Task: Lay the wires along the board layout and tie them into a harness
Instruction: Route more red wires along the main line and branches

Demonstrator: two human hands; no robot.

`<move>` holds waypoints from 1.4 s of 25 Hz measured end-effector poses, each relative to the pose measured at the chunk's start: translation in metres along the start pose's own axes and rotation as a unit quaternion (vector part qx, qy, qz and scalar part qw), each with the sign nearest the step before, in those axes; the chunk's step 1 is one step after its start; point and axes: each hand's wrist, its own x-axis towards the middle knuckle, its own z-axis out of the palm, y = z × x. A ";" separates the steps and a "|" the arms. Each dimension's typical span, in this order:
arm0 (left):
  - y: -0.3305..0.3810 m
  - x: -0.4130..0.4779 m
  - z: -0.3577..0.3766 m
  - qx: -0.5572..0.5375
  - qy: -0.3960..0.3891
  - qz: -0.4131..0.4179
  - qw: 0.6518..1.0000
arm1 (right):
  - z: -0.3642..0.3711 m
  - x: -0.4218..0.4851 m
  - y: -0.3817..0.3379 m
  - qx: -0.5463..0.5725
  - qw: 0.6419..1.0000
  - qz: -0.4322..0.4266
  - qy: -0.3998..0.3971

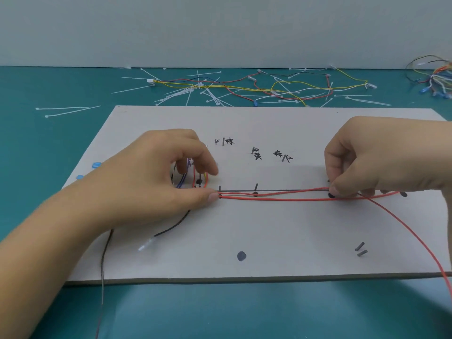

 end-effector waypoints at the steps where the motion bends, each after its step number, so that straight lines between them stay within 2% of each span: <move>1: 0.005 0.000 0.005 0.008 0.005 0.015 1.000 | 0.001 -0.001 -0.003 -0.010 1.000 0.000 0.009; 7: 0.026 0.012 0.032 0.025 -0.034 0.054 0.998 | 0.003 -0.003 -0.009 -0.057 0.997 -0.025 0.039; 16: 0.034 0.025 0.040 0.000 -0.039 0.061 0.997 | 0.000 -0.002 -0.004 -0.042 0.999 -0.022 0.010; 24: 0.028 0.024 0.030 0.059 -0.024 0.070 0.996 | 0.008 -0.002 -0.013 -0.027 0.997 -0.061 0.036; 29: -0.008 0.008 -0.010 0.112 0.001 0.015 0.994 | 0.045 0.011 -0.051 0.071 0.979 -0.129 0.138; 32: -0.019 0.006 -0.031 0.153 -0.017 -0.050 0.987 | 0.057 0.016 -0.062 0.111 0.970 -0.164 0.144; 35: -0.009 0.014 -0.033 0.173 -0.061 -0.082 0.980 | 0.052 0.016 -0.057 0.120 0.971 -0.159 0.134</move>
